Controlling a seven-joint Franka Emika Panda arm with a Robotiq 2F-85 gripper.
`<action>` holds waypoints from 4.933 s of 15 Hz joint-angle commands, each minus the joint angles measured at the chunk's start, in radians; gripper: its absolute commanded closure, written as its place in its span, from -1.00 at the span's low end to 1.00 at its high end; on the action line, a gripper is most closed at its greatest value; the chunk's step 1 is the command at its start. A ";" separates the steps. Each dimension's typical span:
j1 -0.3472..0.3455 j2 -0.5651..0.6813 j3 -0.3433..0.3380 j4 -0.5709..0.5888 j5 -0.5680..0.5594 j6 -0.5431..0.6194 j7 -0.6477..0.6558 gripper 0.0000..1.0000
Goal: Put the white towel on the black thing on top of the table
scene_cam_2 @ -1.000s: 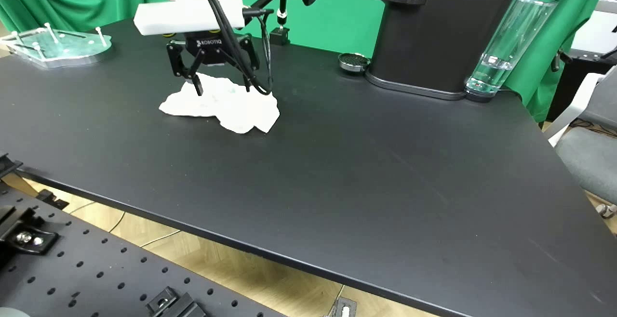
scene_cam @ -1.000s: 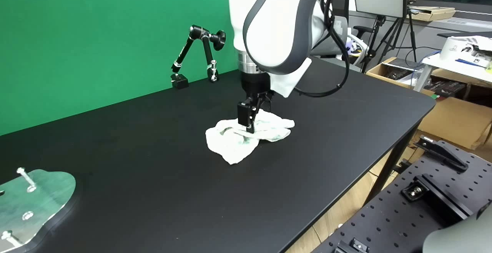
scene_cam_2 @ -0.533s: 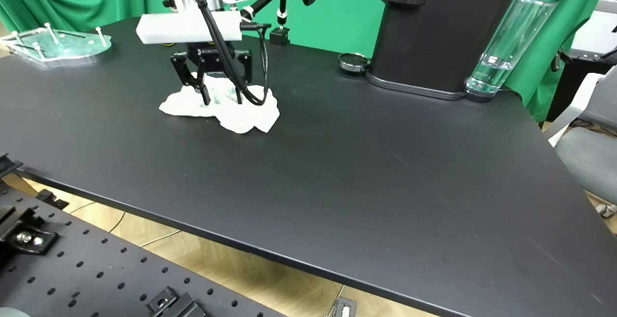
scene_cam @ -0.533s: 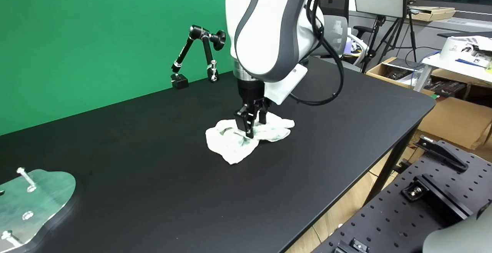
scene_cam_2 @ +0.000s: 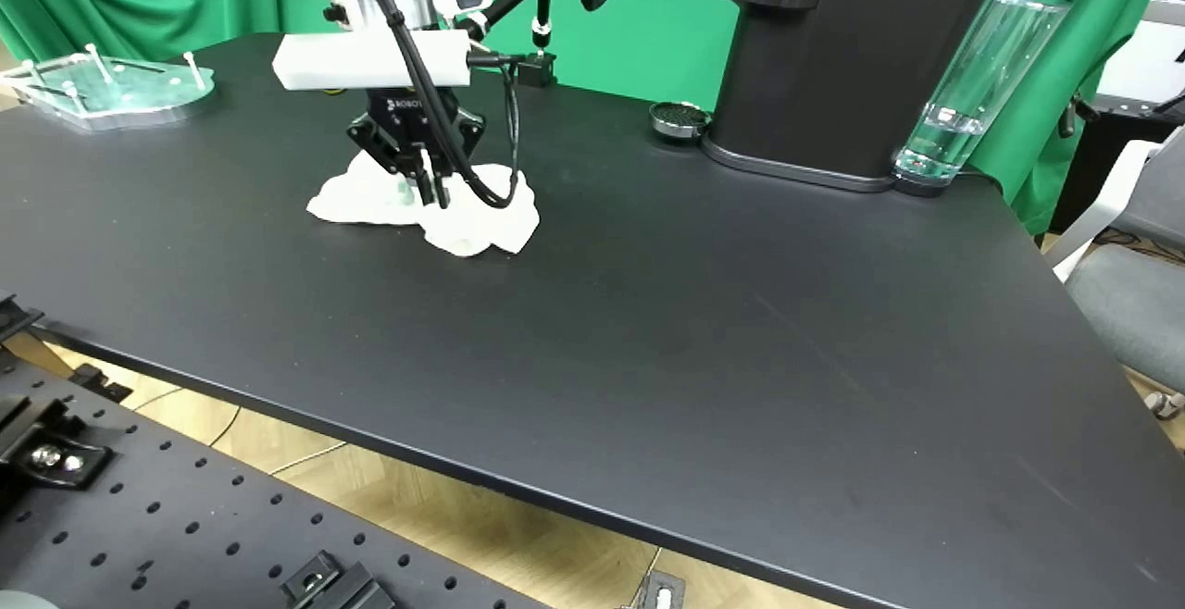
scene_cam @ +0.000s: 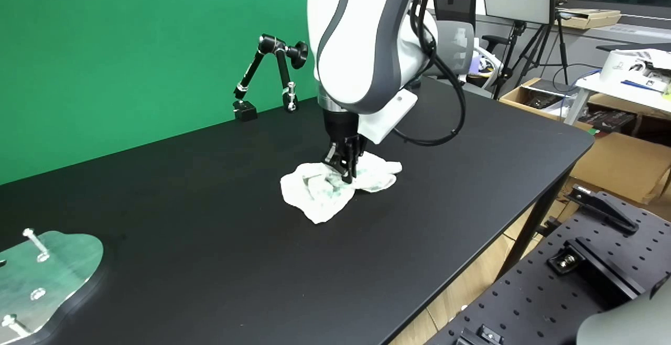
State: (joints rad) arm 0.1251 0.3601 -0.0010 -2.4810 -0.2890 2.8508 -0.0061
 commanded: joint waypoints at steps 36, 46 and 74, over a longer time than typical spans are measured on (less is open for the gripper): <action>0.057 -0.056 0.107 0.816 -0.026 -0.974 0.230 0.99; 0.139 0.189 0.080 0.974 -0.028 -0.963 0.264 0.99; 0.139 0.149 0.056 0.860 0.033 -0.965 0.267 0.99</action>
State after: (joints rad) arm 0.2720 0.5425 0.0550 -1.5783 -0.2756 1.8929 0.2403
